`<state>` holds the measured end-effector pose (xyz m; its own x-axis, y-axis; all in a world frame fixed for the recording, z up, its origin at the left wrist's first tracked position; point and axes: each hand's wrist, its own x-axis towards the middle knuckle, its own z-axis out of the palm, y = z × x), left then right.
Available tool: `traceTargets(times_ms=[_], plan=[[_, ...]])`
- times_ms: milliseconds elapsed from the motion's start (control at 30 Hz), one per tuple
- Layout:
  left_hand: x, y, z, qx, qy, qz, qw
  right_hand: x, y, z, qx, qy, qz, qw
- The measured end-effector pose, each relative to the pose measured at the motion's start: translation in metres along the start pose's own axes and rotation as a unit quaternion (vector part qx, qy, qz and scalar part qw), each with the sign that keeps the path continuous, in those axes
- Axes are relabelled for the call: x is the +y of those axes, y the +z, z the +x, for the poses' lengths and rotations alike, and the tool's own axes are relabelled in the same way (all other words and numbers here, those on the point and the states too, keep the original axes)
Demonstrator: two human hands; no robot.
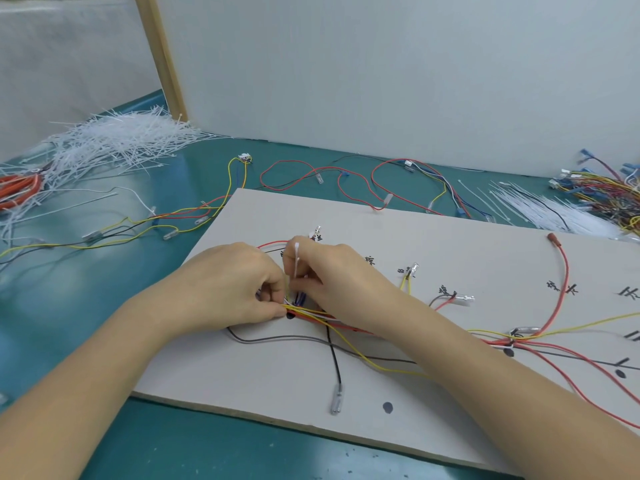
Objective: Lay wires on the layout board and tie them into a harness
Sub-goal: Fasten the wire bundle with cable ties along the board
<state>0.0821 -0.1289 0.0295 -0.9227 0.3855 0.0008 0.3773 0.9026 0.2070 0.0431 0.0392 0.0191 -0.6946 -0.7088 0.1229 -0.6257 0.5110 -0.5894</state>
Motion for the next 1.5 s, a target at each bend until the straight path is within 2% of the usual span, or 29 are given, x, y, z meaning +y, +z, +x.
traceTargets(times_ms=[67,233,367,567,667,867,1000,1100,1333,1433,1500], plan=[[0.000,0.000,0.000,0.003,0.003,0.002,1.000,-0.001,0.000,-0.001,-0.023,0.004,0.014,1.000],[-0.002,0.002,0.001,0.010,0.010,-0.008,1.000,-0.002,0.000,-0.001,-0.009,0.016,0.015,1.000],[-0.002,0.000,0.000,0.006,0.007,-0.045,0.999,0.000,-0.005,-0.001,-0.029,0.002,0.023,0.999],[0.001,0.001,0.001,-0.008,-0.016,-0.052,0.999,0.004,-0.005,0.000,0.035,-0.002,0.028,0.999],[0.004,-0.001,0.001,-0.018,-0.014,-0.026,0.999,0.003,-0.004,0.000,0.018,-0.009,0.025,0.999],[0.015,0.005,-0.005,0.016,0.022,0.053,0.998,0.002,-0.002,-0.001,-0.016,-0.002,0.040,0.999],[0.014,0.005,-0.021,0.057,0.149,0.085,0.983,0.005,-0.005,-0.001,-0.041,0.012,0.089,0.995],[0.011,0.008,-0.026,0.053,0.194,0.115,0.973,0.010,-0.008,0.001,-0.036,0.016,0.145,0.989],[0.013,0.019,-0.024,0.088,0.199,0.167,0.962,0.019,-0.007,0.004,0.006,0.033,0.246,0.969],[0.017,0.022,-0.023,0.114,0.164,0.120,0.972,0.019,-0.007,0.003,-0.004,0.035,0.240,0.970],[0.020,0.021,-0.023,0.122,0.102,-0.001,0.987,0.018,-0.008,0.002,-0.014,0.027,0.205,0.978]])
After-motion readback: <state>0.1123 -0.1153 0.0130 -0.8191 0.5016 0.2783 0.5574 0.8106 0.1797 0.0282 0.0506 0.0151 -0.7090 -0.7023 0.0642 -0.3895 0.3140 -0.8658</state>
